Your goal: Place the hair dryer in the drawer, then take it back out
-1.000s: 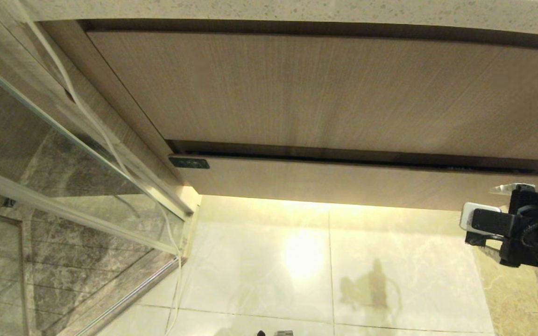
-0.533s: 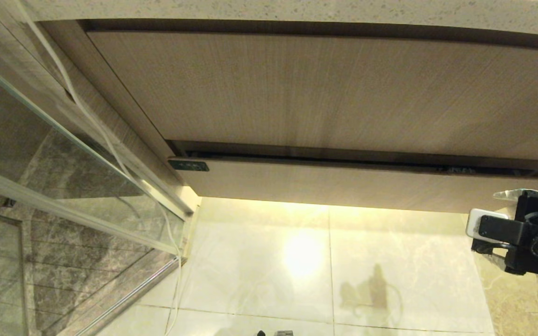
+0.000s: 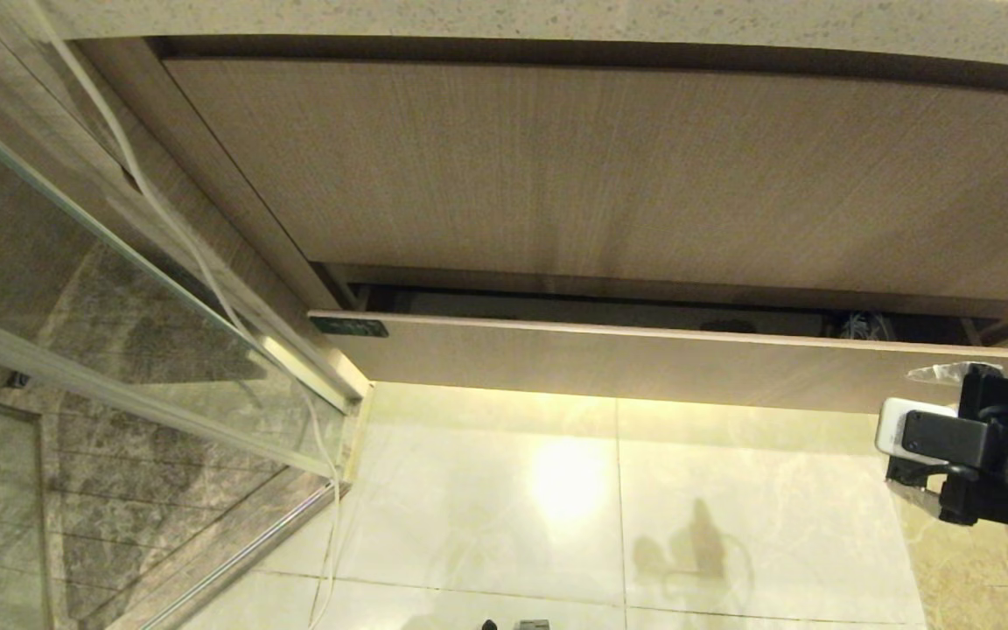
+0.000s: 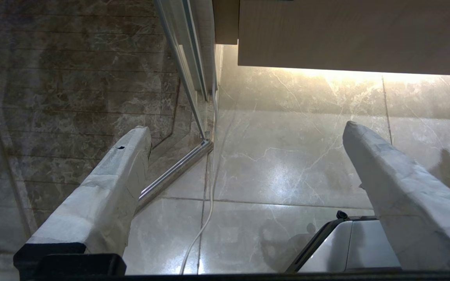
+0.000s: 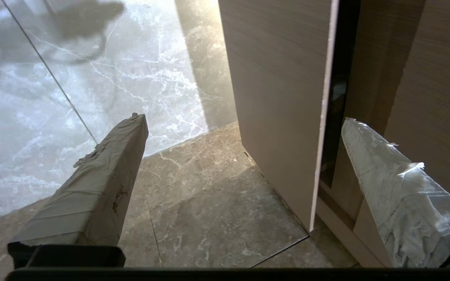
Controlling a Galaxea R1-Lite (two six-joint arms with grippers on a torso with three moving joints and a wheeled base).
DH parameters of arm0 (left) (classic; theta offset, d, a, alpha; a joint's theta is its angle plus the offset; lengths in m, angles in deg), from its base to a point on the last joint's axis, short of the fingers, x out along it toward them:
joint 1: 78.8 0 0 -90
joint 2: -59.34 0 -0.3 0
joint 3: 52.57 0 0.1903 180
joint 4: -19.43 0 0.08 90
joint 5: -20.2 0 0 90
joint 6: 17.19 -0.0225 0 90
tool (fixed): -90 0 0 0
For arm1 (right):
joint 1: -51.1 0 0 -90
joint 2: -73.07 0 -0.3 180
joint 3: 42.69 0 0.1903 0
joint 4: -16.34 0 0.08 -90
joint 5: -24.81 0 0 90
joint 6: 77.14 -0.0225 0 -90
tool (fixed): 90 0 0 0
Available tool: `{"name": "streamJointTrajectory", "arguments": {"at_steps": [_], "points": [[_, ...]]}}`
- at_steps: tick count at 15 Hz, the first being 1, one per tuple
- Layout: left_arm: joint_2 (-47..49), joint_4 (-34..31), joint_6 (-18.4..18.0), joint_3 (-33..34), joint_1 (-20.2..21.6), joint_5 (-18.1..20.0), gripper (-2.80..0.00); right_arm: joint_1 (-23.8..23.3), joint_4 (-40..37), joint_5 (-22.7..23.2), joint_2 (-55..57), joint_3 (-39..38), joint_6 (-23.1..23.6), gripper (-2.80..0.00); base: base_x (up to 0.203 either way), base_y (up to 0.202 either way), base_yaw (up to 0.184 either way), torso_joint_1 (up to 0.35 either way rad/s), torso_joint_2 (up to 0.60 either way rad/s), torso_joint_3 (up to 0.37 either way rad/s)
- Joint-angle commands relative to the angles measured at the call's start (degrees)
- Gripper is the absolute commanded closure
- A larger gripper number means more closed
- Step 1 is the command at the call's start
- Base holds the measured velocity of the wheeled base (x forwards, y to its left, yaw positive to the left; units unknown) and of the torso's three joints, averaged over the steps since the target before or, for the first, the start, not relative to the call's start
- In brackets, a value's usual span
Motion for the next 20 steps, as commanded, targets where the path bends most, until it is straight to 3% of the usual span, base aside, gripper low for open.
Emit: {"name": "streamJointTrajectory", "arguments": {"at_steps": [1, 11, 12, 16, 20], "points": [[0.00, 0.01, 0.01, 0.00, 0.00, -0.01, -2.80, -0.12, 0.20, -0.23, 0.06, 0.28, -0.27, -2.80, 0.000, 0.000, 0.000, 0.000, 0.00, 0.000], [0.09, 0.01, 0.01, 0.00, 0.00, -0.01, -2.80, -4.79, -4.28, -0.78, -4.07, 3.11, -4.17, -2.80, 0.000, 0.000, 0.000, 0.000, 0.00, 0.000], [0.00, 0.01, 0.01, 0.00, 0.00, -0.01, -2.80, -5.23, -4.36, -1.08, -4.31, 3.25, -4.38, 0.00, 0.000, 0.000, 0.000, 0.000, 0.00, 0.000], [0.00, 0.01, 0.01, 0.00, 0.00, -0.01, -2.80, -5.79, -4.69, -8.13, -3.96, 4.48, -9.04, 0.00, 0.000, 0.000, 0.000, 0.000, 0.00, 0.000], [0.00, 0.01, 0.01, 0.00, 0.00, -0.01, -2.80, -9.57, -4.67, -11.06, 2.77, 10.52, -9.35, 0.00, 0.000, 0.000, 0.000, 0.000, 0.00, 0.000]]}}
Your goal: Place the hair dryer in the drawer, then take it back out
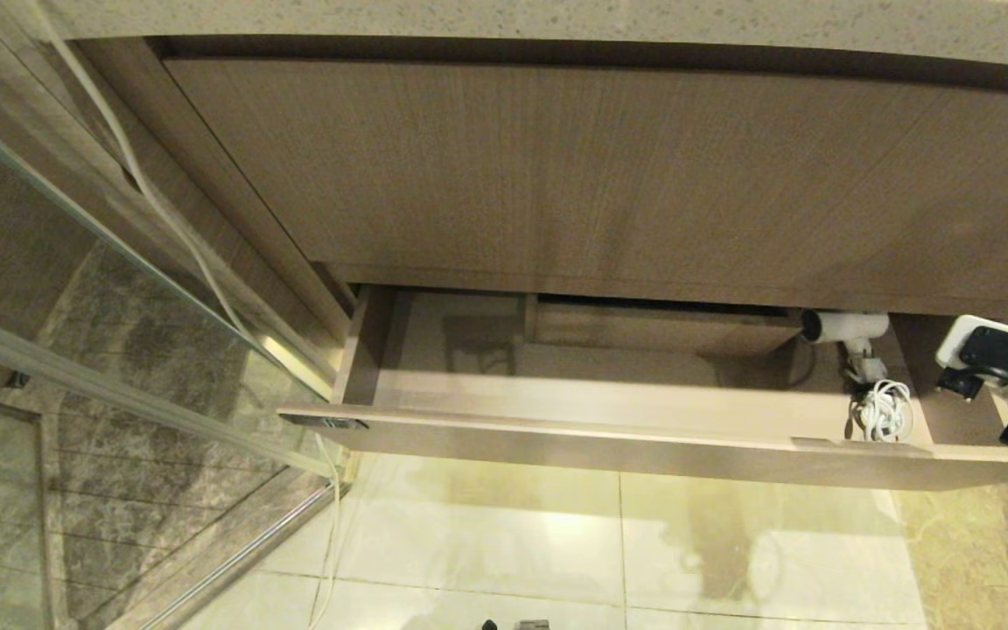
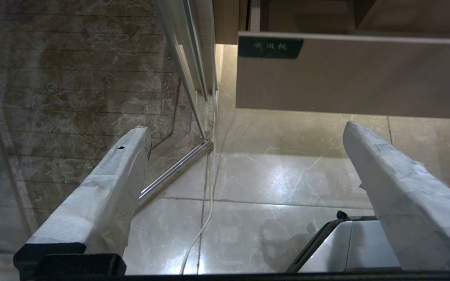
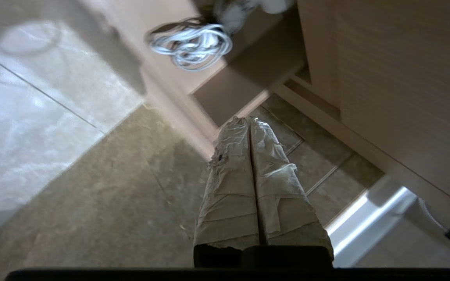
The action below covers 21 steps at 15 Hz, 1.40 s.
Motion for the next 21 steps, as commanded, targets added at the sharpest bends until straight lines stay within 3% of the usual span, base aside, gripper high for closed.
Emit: {"name": "streamJointTrajectory", "arguments": {"at_steps": [1, 5, 7, 11, 14, 21], "points": [[0.00, 0.02, 0.01, 0.00, 0.00, -0.01, -2.80, -1.99, 0.11, -0.36, 4.94, 3.32, 0.23, 0.00, 0.000, 0.000, 0.000, 0.000, 0.00, 0.000], [0.00, 0.02, 0.01, 0.00, 0.00, -0.01, -2.80, -6.79, -4.07, -0.75, 12.52, 11.08, -4.29, 0.00, 0.000, 0.000, 0.000, 0.000, 0.00, 0.000], [0.00, 0.02, 0.01, 0.00, 0.00, -0.01, -2.80, -8.28, -5.80, -1.17, 16.24, 12.92, -9.13, 0.00, 0.000, 0.000, 0.000, 0.000, 0.00, 0.000], [0.00, 0.02, 0.01, 0.00, 0.00, -0.01, -2.80, -8.44, -7.86, -5.58, 21.04, 15.17, -15.28, 0.00, 0.000, 0.000, 0.000, 0.000, 0.00, 0.000], [0.00, -0.06, 0.01, 0.00, 0.00, -0.01, -2.80, -8.40, -10.77, -10.60, 27.24, 18.05, -25.01, 0.00, 0.000, 0.000, 0.000, 0.000, 0.00, 0.000], [0.00, 0.02, 0.01, 0.00, 0.00, -0.01, -2.80, -11.05, -20.22, -12.58, 38.42, 26.62, -33.60, 0.00, 0.000, 0.000, 0.000, 0.000, 0.00, 0.000]]}}
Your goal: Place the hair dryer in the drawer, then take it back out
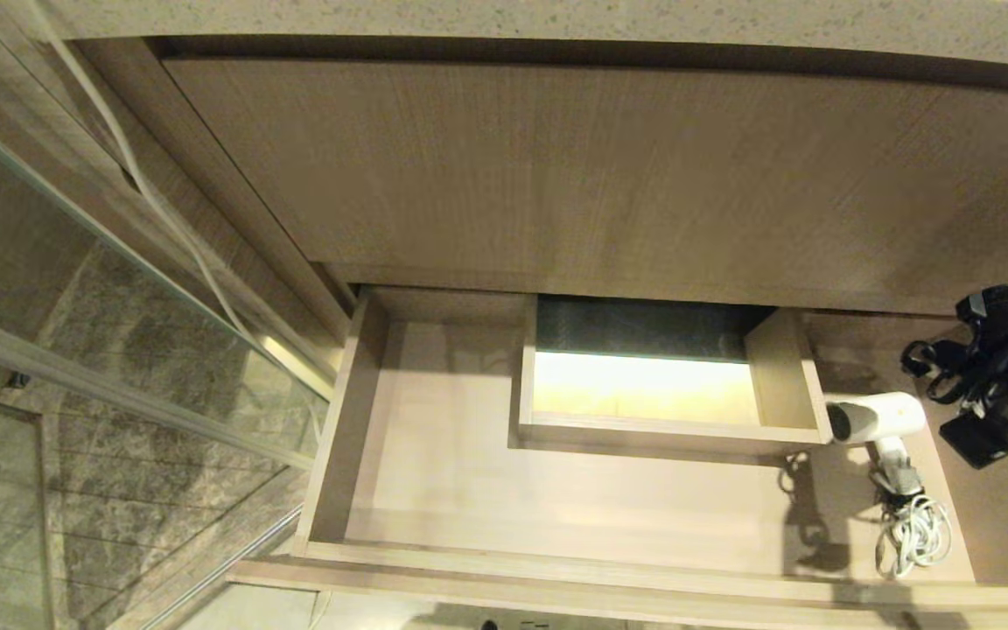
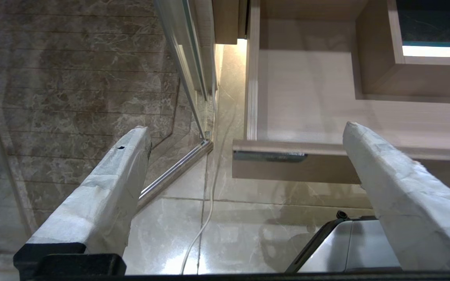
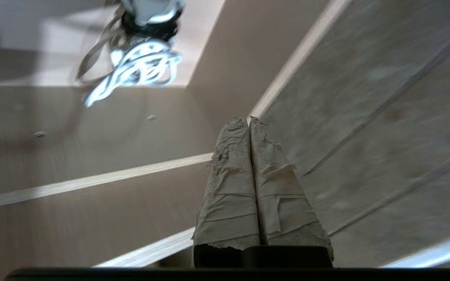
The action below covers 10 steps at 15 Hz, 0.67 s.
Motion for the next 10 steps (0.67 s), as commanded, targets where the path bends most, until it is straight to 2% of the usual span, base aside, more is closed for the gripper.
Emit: {"name": "streamJointTrajectory", "arguments": {"at_steps": [1, 4, 10], "points": [[0.00, -0.06, 0.01, 0.00, 0.00, -0.02, -2.80, -1.42, -1.89, 0.01, 3.33, 1.75, -0.70, 0.00, 0.000, 0.000, 0.000, 0.000, 0.00, 0.000], [0.00, 0.02, 0.01, 0.00, 0.00, -0.02, -2.80, -4.13, -3.57, 1.55, 6.49, 2.46, -0.99, 0.00, 0.000, 0.000, 0.000, 0.000, 0.00, 0.000], [0.00, 0.02, 0.01, 0.00, 0.00, -0.02, -2.80, -6.05, -2.77, 13.83, 14.15, 5.05, -0.66, 0.00, 0.000, 0.000, 0.000, 0.000, 0.00, 0.000]]}}
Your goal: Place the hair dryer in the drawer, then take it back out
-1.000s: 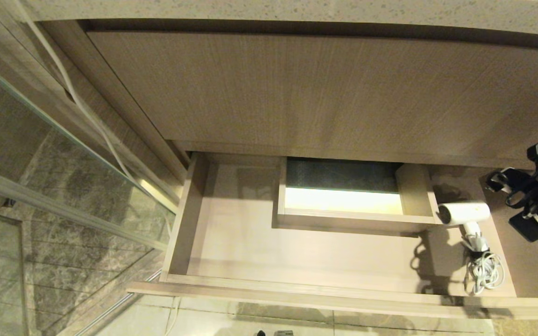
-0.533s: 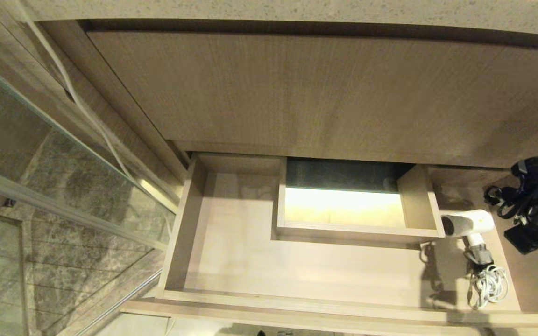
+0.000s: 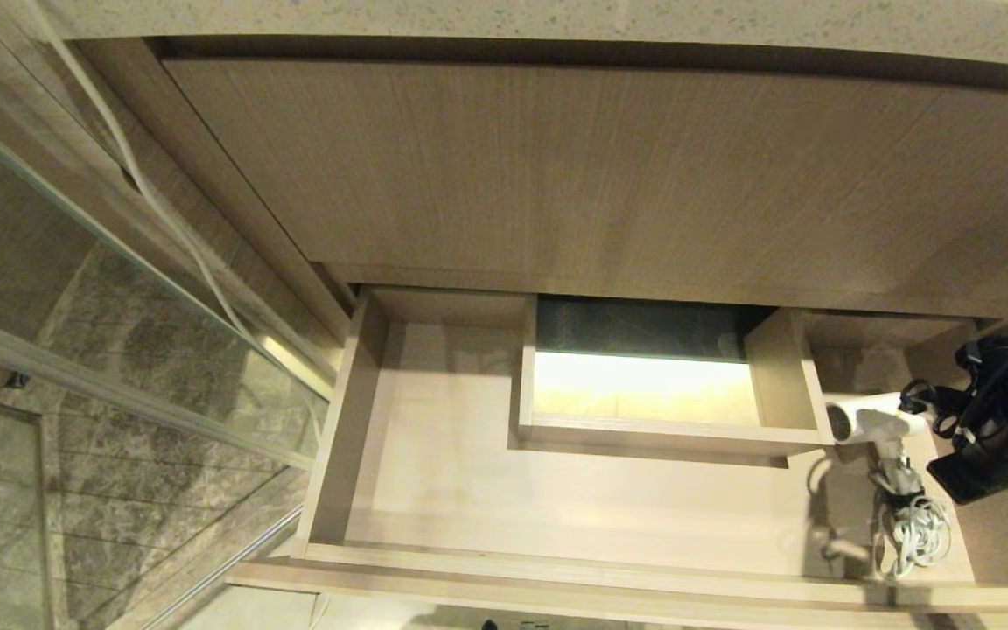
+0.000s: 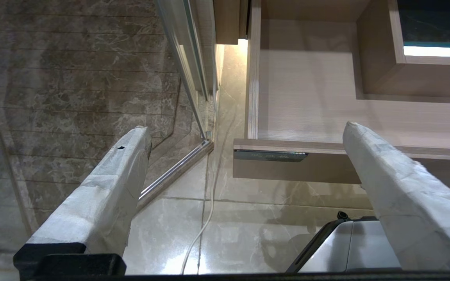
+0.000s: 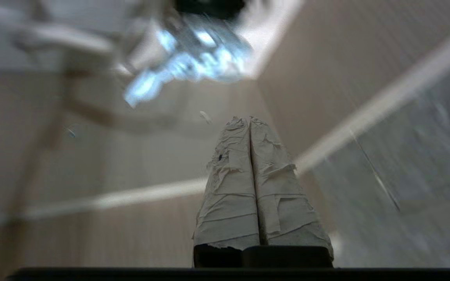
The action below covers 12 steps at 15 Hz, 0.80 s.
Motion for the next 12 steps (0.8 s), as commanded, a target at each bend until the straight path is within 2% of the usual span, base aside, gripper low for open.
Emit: {"name": "streamJointTrajectory", "arguments": {"at_steps": [1, 5, 10, 12], "points": [[0.00, 0.01, -0.01, 0.00, 0.00, 0.00, -2.80, -0.17, -0.01, 1.17, 3.64, 2.25, 0.65, -2.80, 0.000, 0.000, 0.000, 0.000, 0.00, 0.000], [0.00, 0.01, -0.01, 0.00, 0.00, 0.00, -2.80, -0.14, 8.11, 1.96, 6.85, 3.73, 3.67, -2.80, 0.000, 0.000, 0.000, 0.000, 0.00, 0.000], [0.00, 0.01, -0.01, 0.00, 0.00, 0.00, -2.80, -1.19, 10.00, 11.87, 9.16, 5.02, 3.30, -2.80, 0.000, 0.000, 0.000, 0.000, 0.00, 0.000], [0.00, 0.01, -0.01, 0.00, 0.00, 0.00, -2.80, -1.45, 10.07, 12.91, 9.89, 5.91, 3.01, -2.80, 0.000, 0.000, 0.000, 0.000, 0.00, 0.000]]}}
